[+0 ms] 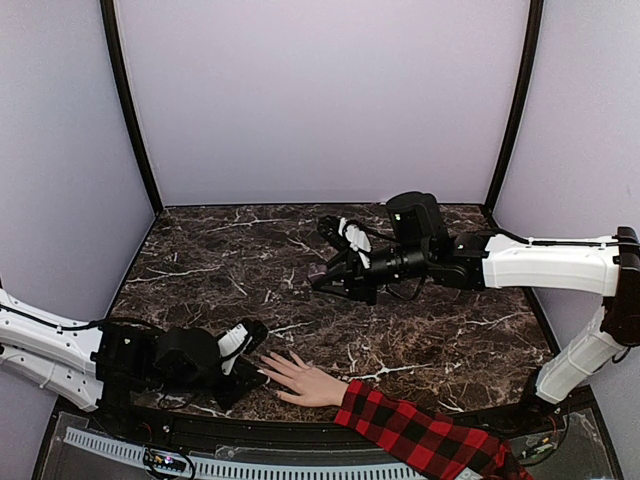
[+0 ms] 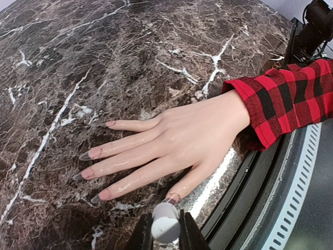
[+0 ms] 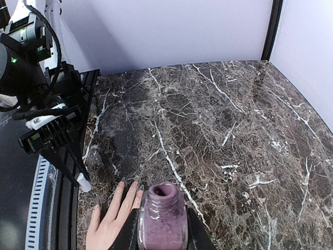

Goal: Paint the nails
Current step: Paint the nail with the hand.

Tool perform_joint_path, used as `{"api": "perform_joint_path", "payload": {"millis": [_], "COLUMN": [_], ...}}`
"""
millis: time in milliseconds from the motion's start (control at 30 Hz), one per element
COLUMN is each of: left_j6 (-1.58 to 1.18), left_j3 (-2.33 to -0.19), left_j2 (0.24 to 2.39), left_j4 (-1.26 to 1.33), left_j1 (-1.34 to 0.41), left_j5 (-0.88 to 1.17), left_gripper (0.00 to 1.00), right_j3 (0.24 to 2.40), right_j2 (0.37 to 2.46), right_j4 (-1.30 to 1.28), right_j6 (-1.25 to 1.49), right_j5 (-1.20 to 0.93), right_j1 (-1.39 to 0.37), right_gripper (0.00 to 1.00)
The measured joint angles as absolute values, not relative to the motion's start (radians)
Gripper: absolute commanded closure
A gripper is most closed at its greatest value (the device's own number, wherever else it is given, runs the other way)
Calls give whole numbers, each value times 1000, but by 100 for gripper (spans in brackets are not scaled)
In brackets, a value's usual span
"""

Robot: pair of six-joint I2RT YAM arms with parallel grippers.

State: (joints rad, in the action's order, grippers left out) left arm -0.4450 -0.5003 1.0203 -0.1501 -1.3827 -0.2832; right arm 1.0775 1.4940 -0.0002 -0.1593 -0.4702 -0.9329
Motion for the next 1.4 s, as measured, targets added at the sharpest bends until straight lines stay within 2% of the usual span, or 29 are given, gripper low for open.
{"api": "perform_joint_path", "payload": {"millis": [267, 1400], "left_j6": [-421, -403], "left_j3": [-502, -502], "left_j2": [1124, 1150], "left_j4": [-90, -75], "left_j1": [-1383, -1343], "left_j5": [-216, -194], "left_gripper": [100, 100], "right_j3": [1077, 1077], "right_j2": [1494, 1494], "right_j4": [0, -1], "right_j6": [-159, -160], "right_j5": [-470, -470], "right_j1": [-933, -933], "right_gripper": [100, 100]}}
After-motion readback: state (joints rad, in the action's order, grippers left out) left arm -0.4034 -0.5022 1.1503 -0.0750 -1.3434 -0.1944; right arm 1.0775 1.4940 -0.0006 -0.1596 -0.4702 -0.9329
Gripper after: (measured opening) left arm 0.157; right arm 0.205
